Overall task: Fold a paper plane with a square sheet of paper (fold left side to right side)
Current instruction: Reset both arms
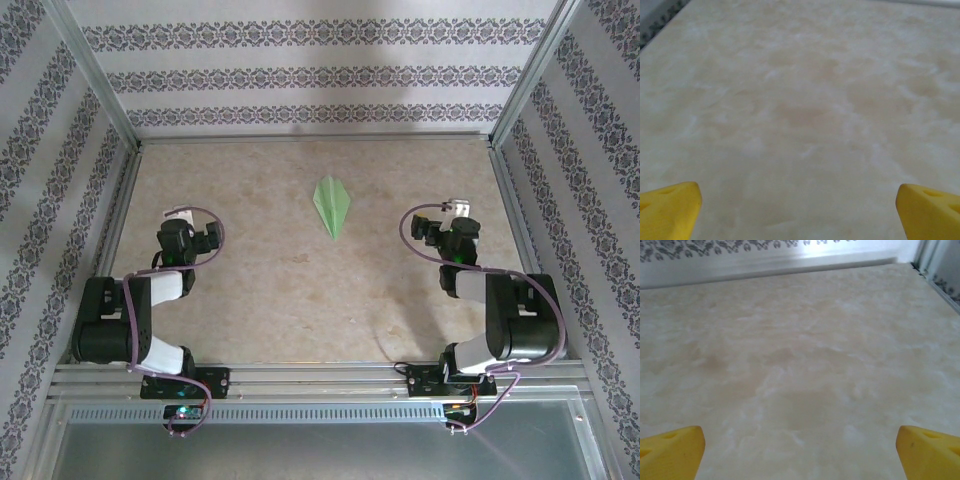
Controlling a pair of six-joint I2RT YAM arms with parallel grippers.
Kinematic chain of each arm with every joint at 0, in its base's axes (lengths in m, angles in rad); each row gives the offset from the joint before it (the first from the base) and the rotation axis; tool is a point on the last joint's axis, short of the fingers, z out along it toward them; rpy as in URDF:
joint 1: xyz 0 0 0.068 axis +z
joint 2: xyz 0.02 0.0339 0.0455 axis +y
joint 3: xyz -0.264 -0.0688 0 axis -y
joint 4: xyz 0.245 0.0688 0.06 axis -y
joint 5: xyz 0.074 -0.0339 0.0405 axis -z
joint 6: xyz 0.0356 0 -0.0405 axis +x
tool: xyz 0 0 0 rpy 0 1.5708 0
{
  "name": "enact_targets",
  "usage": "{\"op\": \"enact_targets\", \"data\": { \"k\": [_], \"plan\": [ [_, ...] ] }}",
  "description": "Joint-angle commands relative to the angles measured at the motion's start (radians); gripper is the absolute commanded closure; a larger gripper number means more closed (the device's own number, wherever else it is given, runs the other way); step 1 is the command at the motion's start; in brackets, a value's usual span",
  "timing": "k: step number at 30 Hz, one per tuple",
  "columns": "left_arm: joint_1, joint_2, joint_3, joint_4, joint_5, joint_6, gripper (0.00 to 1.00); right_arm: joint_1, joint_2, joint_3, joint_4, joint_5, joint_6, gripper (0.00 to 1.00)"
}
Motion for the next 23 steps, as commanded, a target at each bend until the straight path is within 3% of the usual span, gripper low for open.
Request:
{"op": "enact_targets", "data": {
  "k": [1, 8, 11, 13, 15, 17, 23],
  "plan": [
    [0.017, 0.016, -0.032, 0.179, 0.103, 0.025, 0.00, 0.017, 0.038, -0.023, 0.137, -0.045, -0.036, 0.02],
    [0.014, 0.052, -0.079, 0.300, 0.160, 0.048, 0.00, 0.050, 0.032, -0.013, 0.109, 0.025, -0.060, 0.02],
    [0.009, 0.145, -0.122, 0.493, 0.147, 0.043, 0.00, 0.056, 0.030, -0.013, 0.110, 0.036, -0.065, 0.02],
    [0.008, 0.094, -0.108, 0.372, 0.121, 0.038, 0.00, 0.067, 0.029, -0.016, 0.110, 0.054, -0.073, 0.02],
    [0.006, 0.133, -0.115, 0.457, 0.126, 0.044, 0.00, 0.067, 0.029, -0.017, 0.112, 0.055, -0.073, 0.02],
    [0.006, 0.110, -0.102, 0.391, 0.122, 0.044, 0.00, 0.063, 0.033, -0.011, 0.107, 0.046, -0.065, 0.02],
    [-0.008, 0.122, -0.098, 0.405, 0.093, 0.051, 0.00, 0.054, 0.033, -0.010, 0.106, 0.028, -0.062, 0.02]
  ]
}}
